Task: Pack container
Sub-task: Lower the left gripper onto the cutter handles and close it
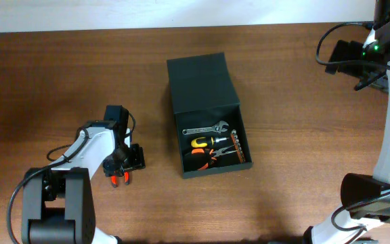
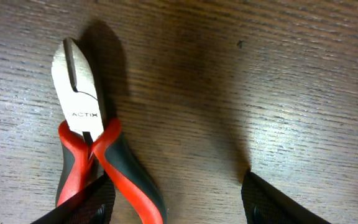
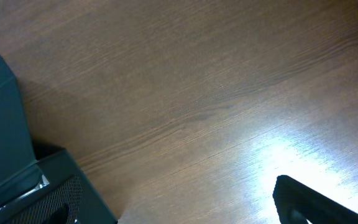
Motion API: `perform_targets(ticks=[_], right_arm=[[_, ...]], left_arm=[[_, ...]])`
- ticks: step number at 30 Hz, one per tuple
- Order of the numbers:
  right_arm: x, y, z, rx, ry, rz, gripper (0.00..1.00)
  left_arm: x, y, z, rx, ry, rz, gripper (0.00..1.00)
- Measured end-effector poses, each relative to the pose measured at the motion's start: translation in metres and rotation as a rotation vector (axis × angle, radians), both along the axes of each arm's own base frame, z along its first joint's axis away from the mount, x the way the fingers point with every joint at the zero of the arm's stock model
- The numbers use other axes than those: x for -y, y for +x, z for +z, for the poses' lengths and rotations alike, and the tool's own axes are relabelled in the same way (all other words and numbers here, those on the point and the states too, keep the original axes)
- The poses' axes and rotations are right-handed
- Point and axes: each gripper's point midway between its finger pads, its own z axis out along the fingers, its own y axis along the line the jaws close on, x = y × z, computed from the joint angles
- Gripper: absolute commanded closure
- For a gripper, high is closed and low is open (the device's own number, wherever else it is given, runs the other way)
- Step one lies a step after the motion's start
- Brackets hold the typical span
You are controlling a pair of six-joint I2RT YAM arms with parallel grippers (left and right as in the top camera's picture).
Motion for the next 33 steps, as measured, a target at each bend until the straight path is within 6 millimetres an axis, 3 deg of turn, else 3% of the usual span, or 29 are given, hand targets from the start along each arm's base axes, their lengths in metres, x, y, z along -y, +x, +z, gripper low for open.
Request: perform_targets(ticks=[1, 5, 9, 14, 17, 33], right_arm=[[0.0000, -0.0002, 0.0001, 0.000, 0.000, 0.000, 0.01], [0.0000, -0.0002, 0.0001, 0.000, 0.000, 0.000, 0.01], [0.0000, -0.0002, 0.0001, 0.000, 0.000, 0.001, 0.01], [0.0000, -0.0002, 0.0001, 0.000, 0.000, 0.001, 0.01], [0.0000, -0.0002, 0.0001, 0.000, 0.000, 0.000, 0.01], [0.0000, -0.0002, 0.0001, 0.000, 0.000, 0.000, 0.01]], left_arm=[[-0.0001, 0.0000, 0.0000, 0.000, 0.000, -0.002, 0.35], [-0.0030, 0.0021, -0.0002, 0.009, 0.013, -0.014, 0.64], [-0.0031, 0.0042, -0.0002, 0.018, 0.013, -0.025, 0.66], [-0.0028, 0.0054, -0.0001, 0.022, 0.012, -0.029, 0.90], [-0.0022, 0.0062, 0.0000, 0.025, 0.008, -0.033, 0.98], [-0.0020, 0.0061, 0.0000, 0.024, 0.007, -0.039, 0.98]])
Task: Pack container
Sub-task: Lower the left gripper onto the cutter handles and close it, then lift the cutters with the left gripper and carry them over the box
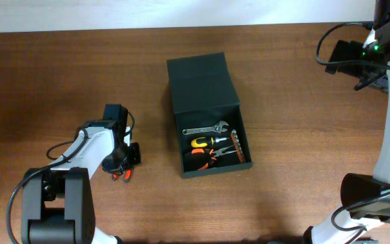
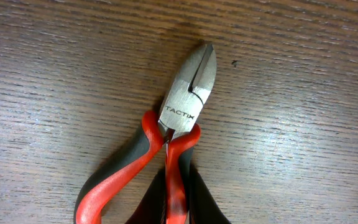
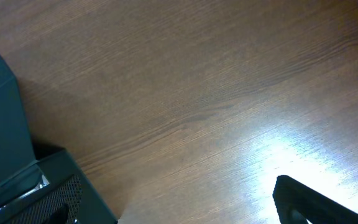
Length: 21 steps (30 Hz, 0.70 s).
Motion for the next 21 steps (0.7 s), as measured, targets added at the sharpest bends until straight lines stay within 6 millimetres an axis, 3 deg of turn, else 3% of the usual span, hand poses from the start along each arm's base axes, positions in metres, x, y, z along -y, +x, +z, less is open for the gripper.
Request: perform_targets(ticks=[21], right_arm=[[0.0000, 0.0000, 0.0000, 0.000, 0.000, 0.001, 0.01]], left_arm=[[0.0020, 0.0015, 0.0024, -0.010, -0.012, -0.027, 0.98]])
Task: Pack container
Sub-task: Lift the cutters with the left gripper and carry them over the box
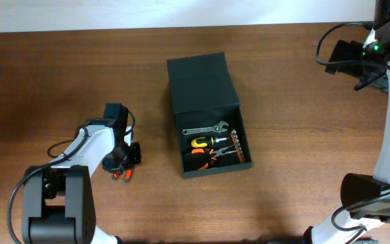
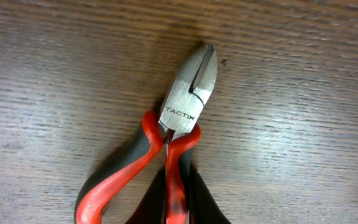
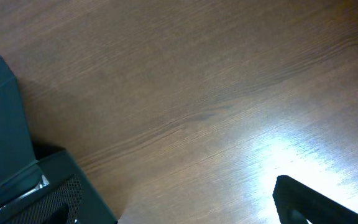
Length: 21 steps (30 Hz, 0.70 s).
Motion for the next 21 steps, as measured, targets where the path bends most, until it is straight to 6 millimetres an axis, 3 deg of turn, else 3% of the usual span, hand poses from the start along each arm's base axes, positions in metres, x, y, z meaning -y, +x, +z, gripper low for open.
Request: perform_targets(ticks=[7, 21], right_arm=[[0.000, 0.000, 0.000, 0.000, 0.000, -0.001, 0.01], [0.000, 0.000, 0.000, 0.000, 0.000, 0.000, 0.01]], left_arm=[[0.000, 0.013, 0.018, 0.061, -0.002, -0.044, 0.98], [0.001, 0.069, 0.123, 0.419, 0.027, -0.222, 0.98]])
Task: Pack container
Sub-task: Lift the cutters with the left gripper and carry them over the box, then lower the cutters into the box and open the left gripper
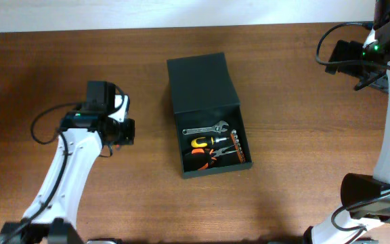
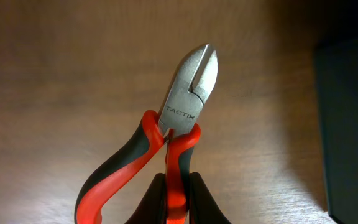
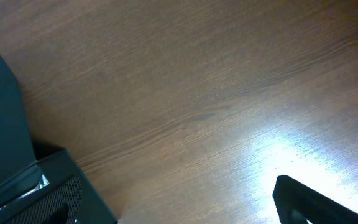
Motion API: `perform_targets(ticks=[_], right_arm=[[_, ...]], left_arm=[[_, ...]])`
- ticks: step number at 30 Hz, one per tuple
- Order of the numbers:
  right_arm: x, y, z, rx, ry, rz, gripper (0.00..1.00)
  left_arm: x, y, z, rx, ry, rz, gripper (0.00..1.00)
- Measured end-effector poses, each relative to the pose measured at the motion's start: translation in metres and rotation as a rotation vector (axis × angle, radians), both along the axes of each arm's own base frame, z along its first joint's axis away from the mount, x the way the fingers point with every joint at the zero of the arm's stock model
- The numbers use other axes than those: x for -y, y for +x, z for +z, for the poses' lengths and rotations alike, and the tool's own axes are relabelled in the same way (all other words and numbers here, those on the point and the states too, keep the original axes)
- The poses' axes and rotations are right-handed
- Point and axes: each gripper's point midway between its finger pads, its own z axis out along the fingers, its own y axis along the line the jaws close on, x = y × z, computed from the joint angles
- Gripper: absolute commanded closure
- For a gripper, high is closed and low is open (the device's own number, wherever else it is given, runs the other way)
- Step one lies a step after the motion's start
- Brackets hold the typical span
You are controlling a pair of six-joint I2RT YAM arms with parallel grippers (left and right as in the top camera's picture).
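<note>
The red-and-black side cutters (image 2: 188, 99) hang above the wooden table, with my left gripper (image 2: 178, 190) shut on one handle; the steel nose points away from the camera. In the overhead view the left gripper (image 1: 118, 130) sits raised, left of the dark open box (image 1: 176, 146), and hides the cutters. The box tray holds a wrench (image 1: 207, 128), a yellow-handled screwdriver (image 1: 202, 141), orange pliers (image 1: 212, 154) and a row of bits (image 1: 239, 145). My right gripper (image 1: 344, 54) is far off at the back right, open and holding nothing.
The box's lid (image 1: 202, 81) lies flat behind the tray. A dark edge of the box (image 2: 353, 124) shows at the right of the left wrist view. The right wrist view shows bare table, one finger (image 3: 309, 202) and a box corner (image 3: 5, 124).
My left gripper has risen off the table with the cutters and moved back towards the far side, nearer the box. The right arm has not moved.
At first my left gripper stood open with the cutters lying on the table beside its left finger. Then it was shut on one handle, the cutters still on the wood. Now they are held above the table, left of the box.
</note>
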Motion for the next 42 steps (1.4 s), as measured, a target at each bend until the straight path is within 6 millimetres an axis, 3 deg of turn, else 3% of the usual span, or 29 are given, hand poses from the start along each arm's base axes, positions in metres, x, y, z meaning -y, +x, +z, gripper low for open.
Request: perform_targets(ticks=[4, 6, 10, 18, 22, 29, 42], right_arm=[[0.000, 0.000, 0.000, 0.000, 0.000, 0.000, 0.01], [0.000, 0.000, 0.000, 0.000, 0.000, 0.000, 0.01], [0.000, 0.000, 0.000, 0.000, 0.000, 0.000, 0.01], [0.000, 0.000, 0.000, 0.000, 0.000, -0.001, 0.01], [0.000, 0.000, 0.000, 0.000, 0.000, -0.001, 0.01], [0.000, 0.000, 0.000, 0.000, 0.000, -0.001, 0.01], [0.000, 0.000, 0.000, 0.000, 0.000, 0.000, 0.01]], left_arm=[[0.012, 0.015, 0.040, 0.120, 0.012, -0.137, 0.98], [0.027, 0.021, 0.062, 0.186, 0.021, -0.238, 0.98], [0.061, 0.023, 0.088, 0.266, 0.036, -0.411, 0.98], [0.153, -0.008, 0.094, 0.311, 0.049, -0.802, 0.98], [0.187, -0.028, 0.094, 0.325, 0.053, -0.955, 0.98], [0.213, -0.043, 0.082, 0.303, 0.065, -1.081, 0.98], [0.230, -0.015, -0.007, 0.145, 0.172, -1.199, 0.98]])
